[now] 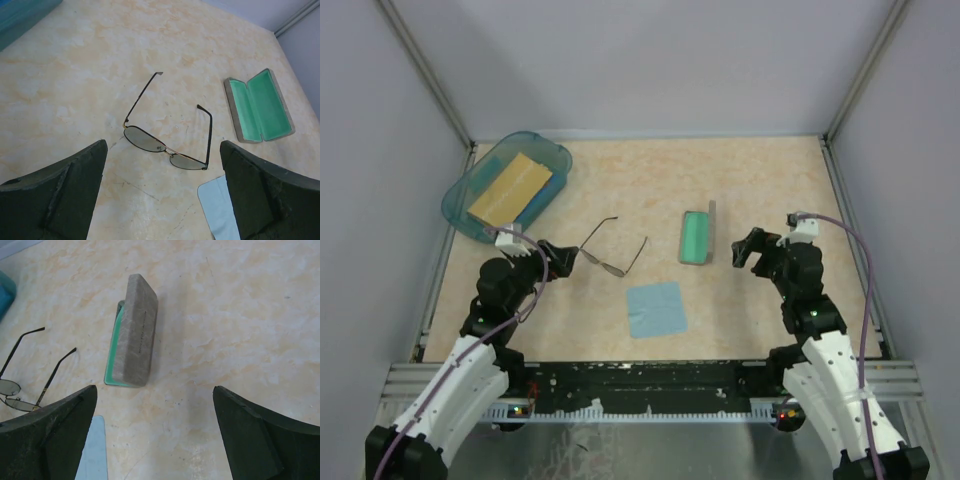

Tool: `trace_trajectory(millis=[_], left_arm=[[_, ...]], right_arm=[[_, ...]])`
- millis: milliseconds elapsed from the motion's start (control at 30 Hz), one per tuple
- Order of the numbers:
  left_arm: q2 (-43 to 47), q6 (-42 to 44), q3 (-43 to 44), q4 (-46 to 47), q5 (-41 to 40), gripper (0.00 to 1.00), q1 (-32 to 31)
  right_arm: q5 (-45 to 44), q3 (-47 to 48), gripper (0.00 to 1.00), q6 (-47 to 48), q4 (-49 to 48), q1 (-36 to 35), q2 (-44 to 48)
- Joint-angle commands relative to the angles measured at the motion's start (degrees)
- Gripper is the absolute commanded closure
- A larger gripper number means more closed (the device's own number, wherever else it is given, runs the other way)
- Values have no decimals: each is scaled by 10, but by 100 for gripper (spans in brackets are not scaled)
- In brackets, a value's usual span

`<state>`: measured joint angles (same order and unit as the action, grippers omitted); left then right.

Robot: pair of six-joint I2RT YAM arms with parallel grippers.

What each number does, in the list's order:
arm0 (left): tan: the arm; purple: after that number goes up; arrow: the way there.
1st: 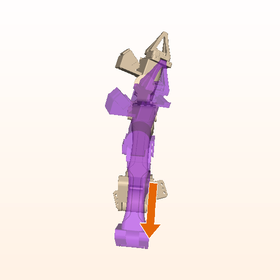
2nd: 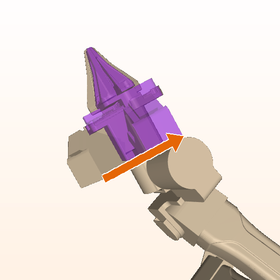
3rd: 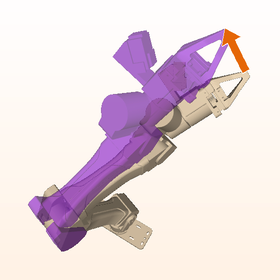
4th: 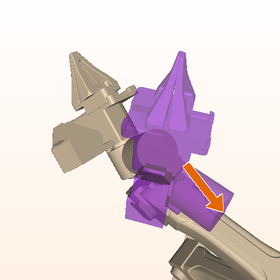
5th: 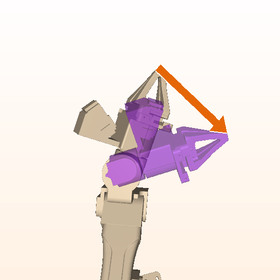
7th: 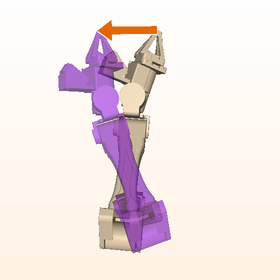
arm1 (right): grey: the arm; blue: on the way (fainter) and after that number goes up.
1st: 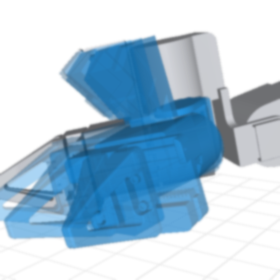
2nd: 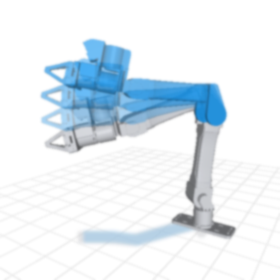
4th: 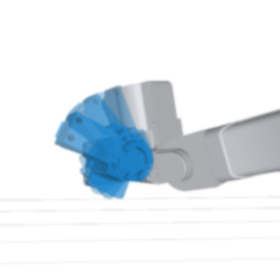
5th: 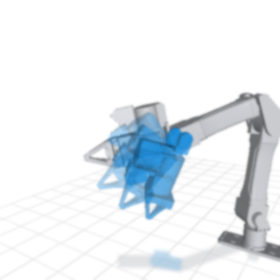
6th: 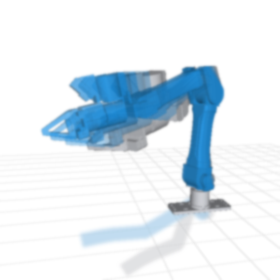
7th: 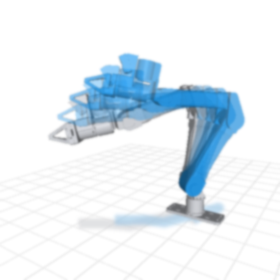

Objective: Organize the sunglasses
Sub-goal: Adjust the sunglasses case at the center of the board.

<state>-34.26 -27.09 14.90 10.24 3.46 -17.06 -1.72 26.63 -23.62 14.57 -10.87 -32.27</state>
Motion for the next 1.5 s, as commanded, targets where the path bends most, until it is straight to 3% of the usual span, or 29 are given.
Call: trace_trajectory(millis=[0, 467, 633, 967, 1133, 1300, 1467], left_arm=[[12, 2, 0, 1, 1, 0, -2], [65, -13, -12, -16, -25, 0, -3], [73, 2, -14, -24, -23, 0, -3], [37, 13, -1, -21, 15, 0, -3], [31, 15, 0, -20, 20, 0, -3], [37, 19, 0, -26, 22, 0, -3], [42, 25, 3, -31, 20, 0, -2]], right_arm=[[-4, 14, 1, 8, -15, -4, 4], [-7, 18, 1, 12, -7, -4, 4], [28, 32, 1, 19, -9, -18, -28], [-103, 80, 1, 15, -15, -216, -119], [-128, 107, 1, -9, -56, -301, -215], [-153, 139, 1, -29, -84, -337, -311], [-204, 169, 1, -39, -75, -347, -342]])
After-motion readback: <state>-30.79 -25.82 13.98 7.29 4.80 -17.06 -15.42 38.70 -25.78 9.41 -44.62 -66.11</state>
